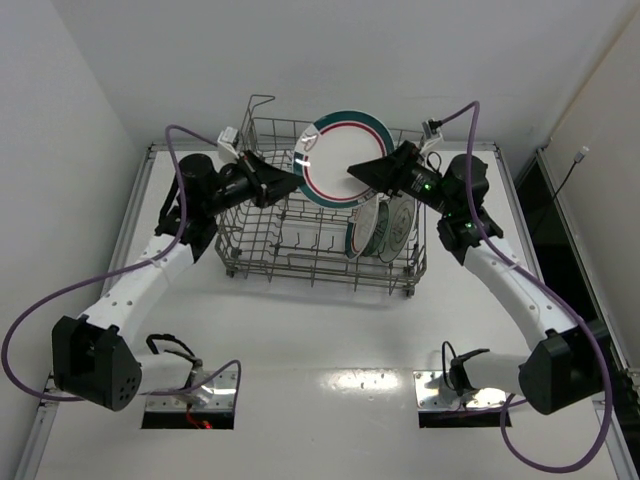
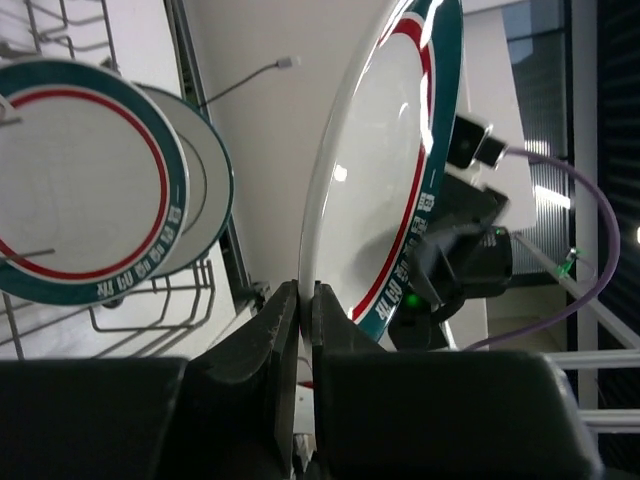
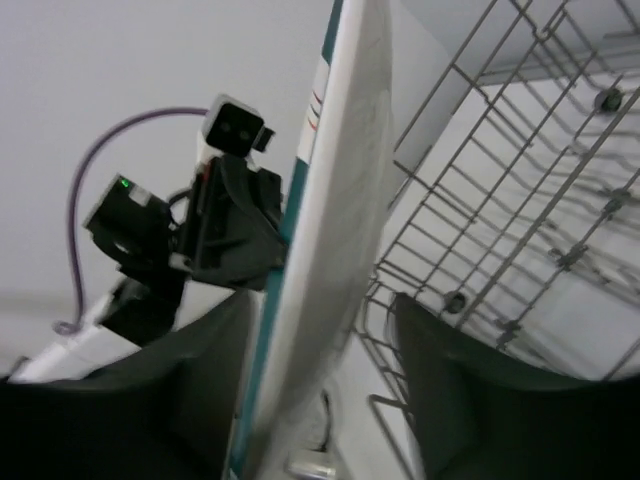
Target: Load the plates into the dish rack
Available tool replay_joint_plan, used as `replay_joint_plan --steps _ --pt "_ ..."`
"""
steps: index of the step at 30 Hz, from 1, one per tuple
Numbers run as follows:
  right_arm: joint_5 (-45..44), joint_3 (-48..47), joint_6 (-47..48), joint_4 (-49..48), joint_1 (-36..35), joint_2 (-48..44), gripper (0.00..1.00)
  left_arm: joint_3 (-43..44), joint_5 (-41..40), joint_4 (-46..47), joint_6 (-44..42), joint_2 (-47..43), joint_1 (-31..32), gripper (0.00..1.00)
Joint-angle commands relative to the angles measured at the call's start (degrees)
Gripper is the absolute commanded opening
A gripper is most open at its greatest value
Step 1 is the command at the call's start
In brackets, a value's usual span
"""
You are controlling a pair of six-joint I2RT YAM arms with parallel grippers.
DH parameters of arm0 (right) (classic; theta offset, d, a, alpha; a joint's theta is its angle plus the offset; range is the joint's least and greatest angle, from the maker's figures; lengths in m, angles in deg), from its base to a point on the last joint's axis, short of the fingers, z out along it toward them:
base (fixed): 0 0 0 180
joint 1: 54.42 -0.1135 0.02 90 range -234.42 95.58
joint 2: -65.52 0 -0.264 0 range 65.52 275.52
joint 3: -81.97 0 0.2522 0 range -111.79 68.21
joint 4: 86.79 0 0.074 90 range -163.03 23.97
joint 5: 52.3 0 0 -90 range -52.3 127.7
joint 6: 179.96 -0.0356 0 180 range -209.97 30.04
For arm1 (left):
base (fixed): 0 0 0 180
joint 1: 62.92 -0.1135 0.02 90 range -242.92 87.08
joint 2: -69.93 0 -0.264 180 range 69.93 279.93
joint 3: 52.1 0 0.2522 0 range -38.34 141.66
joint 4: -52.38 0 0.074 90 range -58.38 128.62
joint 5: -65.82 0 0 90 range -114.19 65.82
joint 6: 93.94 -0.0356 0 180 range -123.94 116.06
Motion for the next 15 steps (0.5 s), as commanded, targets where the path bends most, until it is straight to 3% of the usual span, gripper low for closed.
replay_joint_plan --steps 1,2,3,4,5,7,8,9,10,11,15 --pt "-0.8 -0.4 -0.1 -2.8 -0.3 -2.1 0.46 -0.7 -1.1 2.9 -1.2 -2.3 1.9 0.00" --pt "-2.3 -1.1 0.7 0.6 -0.3 -2.7 0.27 -0.7 -1.1 2.9 -1.7 -2.8 2.6 0.00" --pt "-3.5 -1.7 2.4 3.3 -0.3 -2.7 0.01 -0.7 -1.7 1.2 -2.6 -2.8 2.6 0.00" --pt "-5.1 -3.5 3.7 6.5 -0.3 -3.4 0.00 -0.7 -1.8 -0.5 -4.3 -2.8 2.6 0.00" --pt "-9.7 -4.9 5.3 14.9 -0.3 -4.3 0.00 -0.1 -1.1 -2.1 -5.8 -2.8 0.8 0.20" --pt "-21.2 -10.7 10.8 25.8 -1.5 -4.8 0.00 1.6 -1.9 -11.3 -11.7 -2.8 -0.9 0.43" --pt "-25.2 -12.8 12.1 35.4 -2.1 -4.8 0.00 4.3 -5.4 -15.7 -14.3 -2.8 -2.5 0.72" --pt "-32.9 -16.9 13.6 39.8 -3.5 -4.2 0.00 6.0 -7.8 -24.4 -16.7 -2.8 -3.0 0.95" --pt "-36.8 -18.4 14.1 43.5 -4.5 -4.2 0.00 7.6 -10.3 -28.0 -19.1 -2.8 -3.0 1.00" --pt "-40.3 -21.3 14.1 49.6 -6.5 -2.6 0.00 10.1 -14.7 -33.6 -22.9 -2.8 -3.8 1.00" --pt "-52.8 -29.6 14.1 62.7 -10.8 2.8 0.00 12.9 -22.0 -40.6 -27.2 -2.8 -7.3 1.00"
